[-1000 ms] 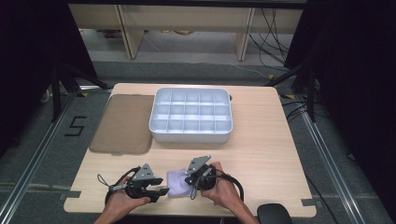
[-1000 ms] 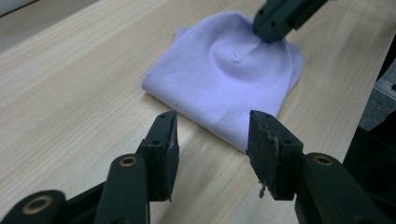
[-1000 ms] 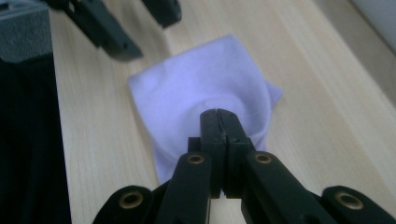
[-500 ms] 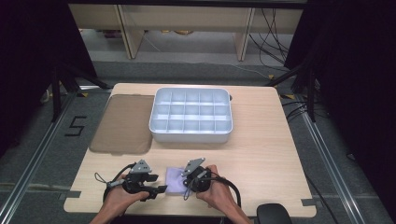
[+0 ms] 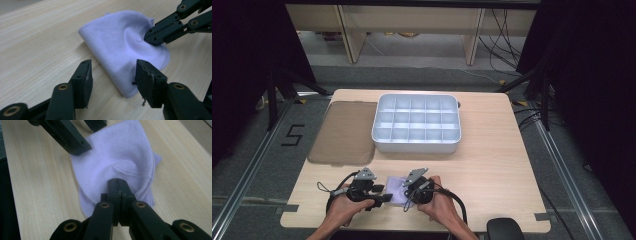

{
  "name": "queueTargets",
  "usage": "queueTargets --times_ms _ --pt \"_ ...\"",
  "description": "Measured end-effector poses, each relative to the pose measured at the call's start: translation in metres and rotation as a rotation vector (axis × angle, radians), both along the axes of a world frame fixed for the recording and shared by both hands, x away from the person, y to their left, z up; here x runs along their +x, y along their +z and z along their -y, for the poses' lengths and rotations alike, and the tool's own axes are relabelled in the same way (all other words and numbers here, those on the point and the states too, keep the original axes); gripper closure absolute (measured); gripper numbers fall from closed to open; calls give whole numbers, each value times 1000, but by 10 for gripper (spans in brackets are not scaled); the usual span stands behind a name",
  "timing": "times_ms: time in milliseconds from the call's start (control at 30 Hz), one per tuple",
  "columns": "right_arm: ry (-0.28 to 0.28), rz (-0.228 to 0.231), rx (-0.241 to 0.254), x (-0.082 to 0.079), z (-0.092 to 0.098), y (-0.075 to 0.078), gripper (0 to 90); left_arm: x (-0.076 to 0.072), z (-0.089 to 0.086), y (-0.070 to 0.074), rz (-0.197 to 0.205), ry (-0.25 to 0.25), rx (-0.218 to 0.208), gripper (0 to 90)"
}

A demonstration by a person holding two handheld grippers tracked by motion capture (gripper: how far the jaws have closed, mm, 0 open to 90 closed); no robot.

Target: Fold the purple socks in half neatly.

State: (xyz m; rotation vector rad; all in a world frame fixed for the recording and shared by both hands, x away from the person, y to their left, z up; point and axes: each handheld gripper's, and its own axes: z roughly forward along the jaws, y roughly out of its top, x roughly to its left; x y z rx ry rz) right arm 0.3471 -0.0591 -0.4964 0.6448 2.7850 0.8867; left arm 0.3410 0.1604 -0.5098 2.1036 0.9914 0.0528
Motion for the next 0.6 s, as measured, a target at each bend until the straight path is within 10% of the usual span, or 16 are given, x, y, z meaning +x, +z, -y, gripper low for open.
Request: queueTargets --times_ms 267,600 --pt "0 -10 10 0 0 0 900 1 4 -1 51 -5 -17 720" --pt "68 5 92 -9 -12 5 888 1 1 4 66 -13 1 762"
